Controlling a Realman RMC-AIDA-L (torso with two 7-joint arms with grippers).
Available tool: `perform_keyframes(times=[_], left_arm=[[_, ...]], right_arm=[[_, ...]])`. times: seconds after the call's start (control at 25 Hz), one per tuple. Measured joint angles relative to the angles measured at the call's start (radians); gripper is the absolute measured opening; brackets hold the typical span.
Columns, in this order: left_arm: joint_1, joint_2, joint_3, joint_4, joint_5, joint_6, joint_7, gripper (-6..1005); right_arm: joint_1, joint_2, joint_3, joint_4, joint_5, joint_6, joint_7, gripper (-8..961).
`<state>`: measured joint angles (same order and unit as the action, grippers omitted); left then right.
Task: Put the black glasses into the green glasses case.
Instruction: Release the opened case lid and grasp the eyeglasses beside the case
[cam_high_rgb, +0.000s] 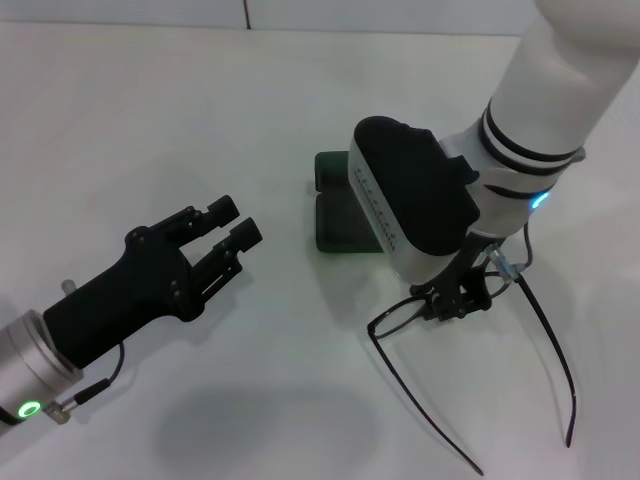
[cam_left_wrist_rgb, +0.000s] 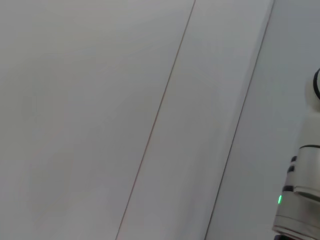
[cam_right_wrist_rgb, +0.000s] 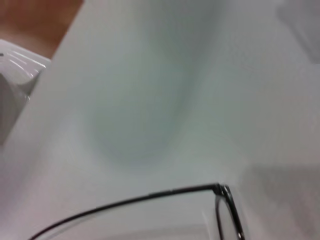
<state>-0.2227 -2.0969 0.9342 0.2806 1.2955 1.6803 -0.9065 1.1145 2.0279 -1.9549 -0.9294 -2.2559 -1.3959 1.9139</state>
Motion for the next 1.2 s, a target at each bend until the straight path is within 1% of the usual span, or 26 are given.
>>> perform_keyframes(times=[0.04,0.48,0.56,0.64,0.76,0.84,0.88,0.96,1.0,1.04,1.08,1.12,1.16,1.2], left_arm=[[0.000,0.000,0.000,0.000,0.000,0.000,0.000,412],[-0.001,0.000,0.000,0.000,-0.001,-0.001,-0.003,411],[-0.003,0.001,0.000,0.000,-0.001,-0.001,-0.005,411],[-0.006,0.001,0.000,0.000,-0.001,-0.001,-0.005,411],[-0.013,-0.001,0.000,0.000,-0.002,0.006,-0.005,407],[-0.021,-0.002,0.001,-0.008,-0.024,0.026,-0.019,399],[-0.027,-0.002,0.002,-0.013,-0.042,0.040,-0.031,394],[-0.038,0.001,0.004,-0.028,-0.091,0.088,-0.055,386],[-0.041,0.002,0.005,-0.030,-0.105,0.107,-0.058,382],[-0.047,0.002,0.005,-0.029,-0.119,0.141,-0.056,378],[-0.052,0.003,0.005,-0.027,-0.124,0.161,-0.053,374],[-0.062,0.003,0.005,-0.022,-0.128,0.187,-0.047,370],[-0.073,0.003,0.004,-0.020,-0.132,0.214,-0.042,366],[-0.084,0.003,0.003,-0.019,-0.137,0.238,-0.038,362]], right_arm=[[0.000,0.000,0.002,0.000,0.005,0.000,-0.004,248],[-0.005,0.000,0.007,-0.012,-0.019,-0.031,0.049,107],[-0.017,0.000,0.010,-0.030,-0.031,-0.038,0.065,99],[-0.046,-0.001,0.036,-0.073,-0.050,-0.056,0.077,92],[-0.117,0.000,0.152,-0.180,-0.083,-0.110,0.084,88],[-0.180,-0.001,0.294,-0.280,-0.079,-0.153,0.084,88],[-0.201,-0.001,0.347,-0.312,-0.068,-0.163,0.084,88],[-0.271,-0.003,0.475,-0.383,-0.011,-0.172,0.081,87],[-0.304,-0.004,0.518,-0.402,0.015,-0.169,0.078,87],[-0.304,-0.004,0.518,-0.402,0.015,-0.169,0.078,87],[-0.410,-0.005,0.590,-0.438,0.117,-0.110,0.046,87],[-0.435,-0.004,0.599,-0.443,0.138,-0.095,0.036,87],[-0.490,-0.004,0.607,-0.452,0.198,-0.050,0.007,76],[-0.528,-0.004,0.609,-0.455,0.247,-0.015,-0.020,65]])
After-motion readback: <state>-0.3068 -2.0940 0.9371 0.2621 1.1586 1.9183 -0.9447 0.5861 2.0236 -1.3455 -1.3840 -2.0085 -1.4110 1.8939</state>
